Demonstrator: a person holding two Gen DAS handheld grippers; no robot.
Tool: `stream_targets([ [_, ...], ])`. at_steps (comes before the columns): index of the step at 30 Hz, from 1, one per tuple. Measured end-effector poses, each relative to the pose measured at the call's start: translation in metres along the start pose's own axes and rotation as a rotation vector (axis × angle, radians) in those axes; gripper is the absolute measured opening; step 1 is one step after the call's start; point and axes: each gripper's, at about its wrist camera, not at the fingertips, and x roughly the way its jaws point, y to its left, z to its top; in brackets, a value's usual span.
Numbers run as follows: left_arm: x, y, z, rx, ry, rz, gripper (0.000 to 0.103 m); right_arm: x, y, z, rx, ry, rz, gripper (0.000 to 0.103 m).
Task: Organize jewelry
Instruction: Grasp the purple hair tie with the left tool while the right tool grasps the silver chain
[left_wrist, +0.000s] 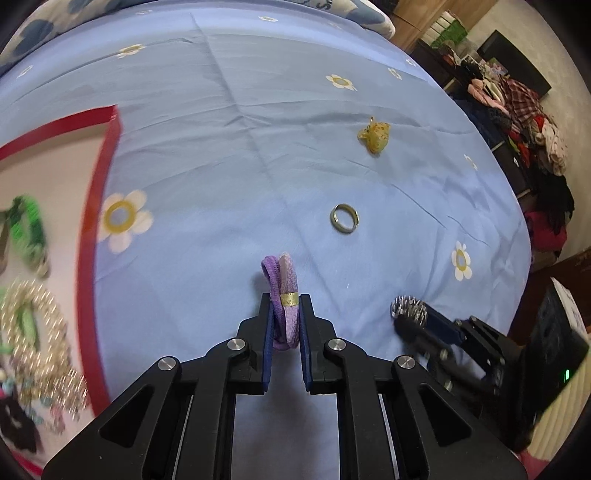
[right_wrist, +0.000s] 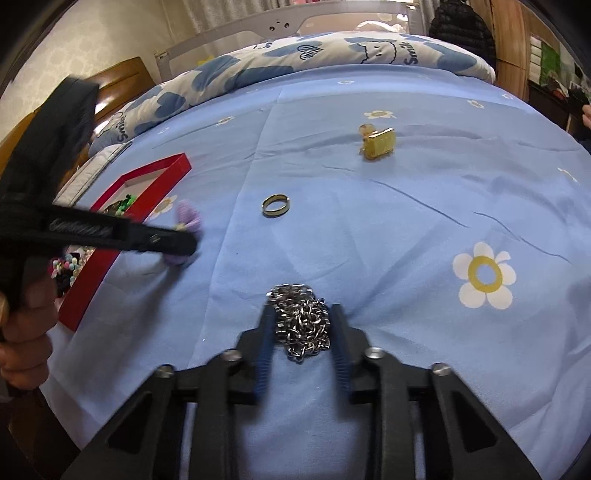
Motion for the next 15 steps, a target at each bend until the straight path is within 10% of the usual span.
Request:
stream_targets([
  [15,-0.066,0.022,-0.035,-0.061,-0.106,0.000,0.010,-0.018,0.013,0.020,0.112,0.000,0.210,0.018],
])
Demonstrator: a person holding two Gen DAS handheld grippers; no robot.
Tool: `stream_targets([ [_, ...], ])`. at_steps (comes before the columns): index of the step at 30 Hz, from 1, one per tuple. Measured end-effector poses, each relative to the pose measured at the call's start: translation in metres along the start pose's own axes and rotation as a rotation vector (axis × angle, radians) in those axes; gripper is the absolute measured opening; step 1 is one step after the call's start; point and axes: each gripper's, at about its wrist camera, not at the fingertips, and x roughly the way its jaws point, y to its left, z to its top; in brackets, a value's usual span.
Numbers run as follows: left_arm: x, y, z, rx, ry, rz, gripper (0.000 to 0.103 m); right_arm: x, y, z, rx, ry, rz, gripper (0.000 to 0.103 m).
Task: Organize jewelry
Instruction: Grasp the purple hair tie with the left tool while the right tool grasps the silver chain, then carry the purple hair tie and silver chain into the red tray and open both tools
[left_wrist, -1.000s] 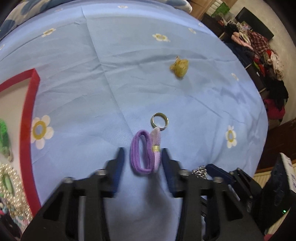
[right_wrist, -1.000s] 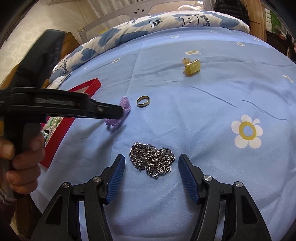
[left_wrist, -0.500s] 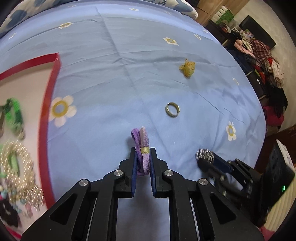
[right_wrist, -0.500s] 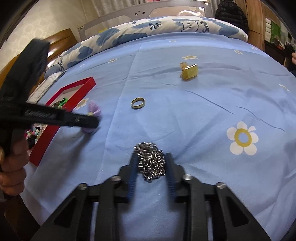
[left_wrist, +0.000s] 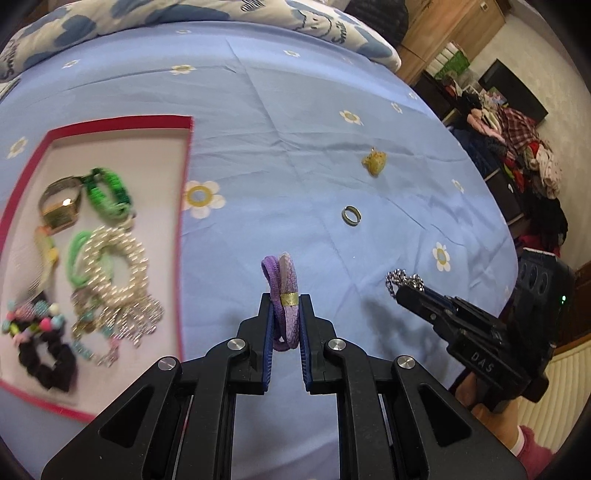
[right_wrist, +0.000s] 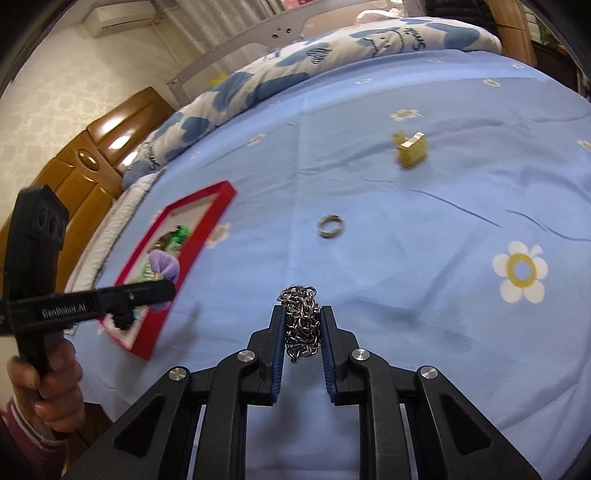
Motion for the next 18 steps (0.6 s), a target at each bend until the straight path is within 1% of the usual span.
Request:
stream_targets([
  [7,-0.024,0.021,-0.013,-0.055,-0.040,0.019,0.010,0.003,0.026,0.008,-0.021,0.005,0.056,0.018],
  [18,-0.056,0.058,-0.040,-0.138,-0.080,0.055,0.010,0.020,0.070,0.008,-0.093,0.045,0.124,0.018],
])
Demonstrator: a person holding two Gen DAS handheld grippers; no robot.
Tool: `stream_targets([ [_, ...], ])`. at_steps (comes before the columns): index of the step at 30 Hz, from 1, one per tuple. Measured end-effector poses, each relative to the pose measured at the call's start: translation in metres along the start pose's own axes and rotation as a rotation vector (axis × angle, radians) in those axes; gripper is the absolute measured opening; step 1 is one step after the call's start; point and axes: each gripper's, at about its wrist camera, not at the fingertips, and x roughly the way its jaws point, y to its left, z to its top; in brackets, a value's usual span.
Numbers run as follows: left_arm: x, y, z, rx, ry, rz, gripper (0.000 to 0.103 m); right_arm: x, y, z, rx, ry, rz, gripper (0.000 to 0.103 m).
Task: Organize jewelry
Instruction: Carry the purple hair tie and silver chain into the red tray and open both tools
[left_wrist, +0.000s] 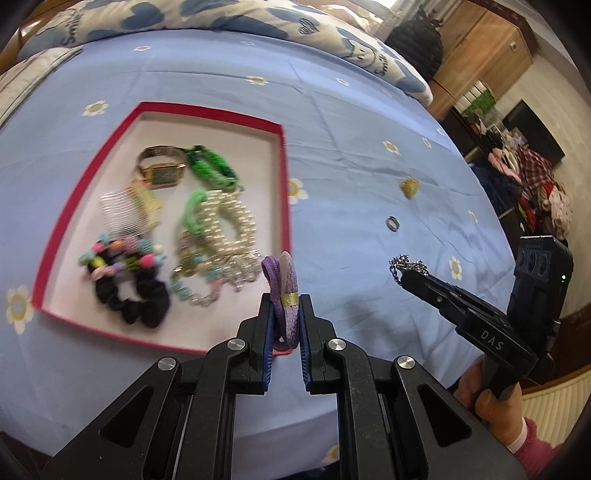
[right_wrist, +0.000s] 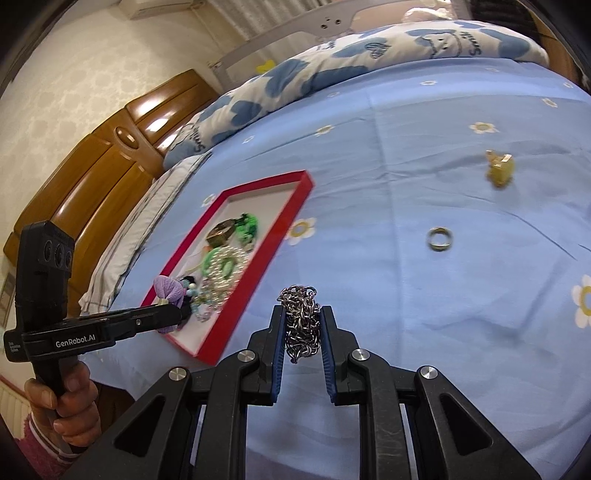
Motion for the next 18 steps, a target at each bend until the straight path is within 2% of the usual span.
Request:
stream_targets([
  [18,-0.021,0.066,-0.003,-0.141,-0.059,0.025,0.010,0.042,0.071,0.006,-0.127,0.074,0.096,0.018],
])
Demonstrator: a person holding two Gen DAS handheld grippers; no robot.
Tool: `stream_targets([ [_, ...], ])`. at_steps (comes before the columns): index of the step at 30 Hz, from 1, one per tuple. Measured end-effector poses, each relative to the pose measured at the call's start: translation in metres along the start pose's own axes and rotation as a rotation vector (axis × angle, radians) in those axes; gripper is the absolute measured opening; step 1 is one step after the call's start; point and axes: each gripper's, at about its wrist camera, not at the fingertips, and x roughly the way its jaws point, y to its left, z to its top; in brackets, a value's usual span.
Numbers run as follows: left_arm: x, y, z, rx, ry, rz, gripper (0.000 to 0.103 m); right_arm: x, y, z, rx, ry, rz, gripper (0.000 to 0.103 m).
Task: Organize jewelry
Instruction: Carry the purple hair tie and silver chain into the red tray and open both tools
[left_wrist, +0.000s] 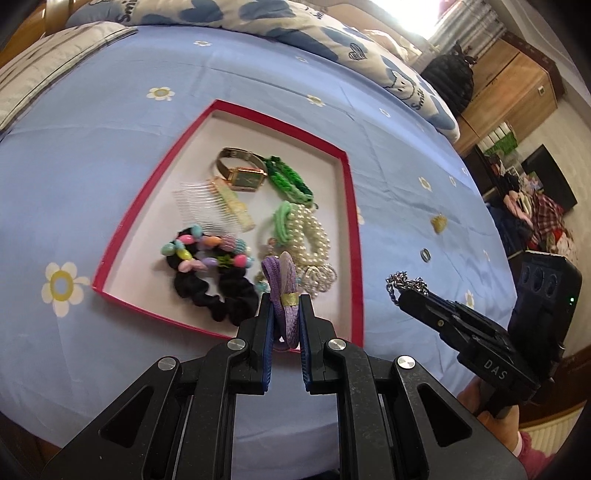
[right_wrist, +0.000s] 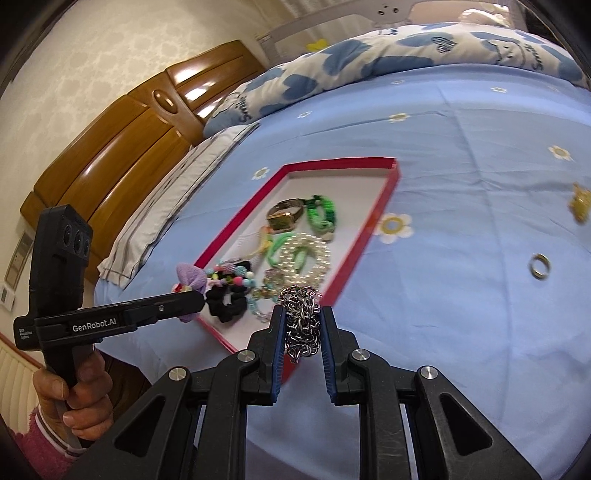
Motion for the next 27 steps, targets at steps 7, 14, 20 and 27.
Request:
stream_targets([
  [7,0.010,0.022,0.006,-0.056,0.022,-0.025,0.010,0.024,0.014,0.011,-0.010,0.030,0.025,0.018],
  [14,0.016,0.037,0.007,-0.086,0.035,-0.012,0.010,0.047,0.024,0.018,-0.025,0.068,0.024,0.018],
  [20,0.025,0.048,0.009,-0.108,0.054,0.000,0.011,0.069,0.025,0.017,-0.029,0.118,0.009,0.018],
  [27,0.029,0.050,0.010,-0.110,0.067,0.006,0.012,0.082,0.024,0.016,-0.036,0.158,-0.003,0.021],
])
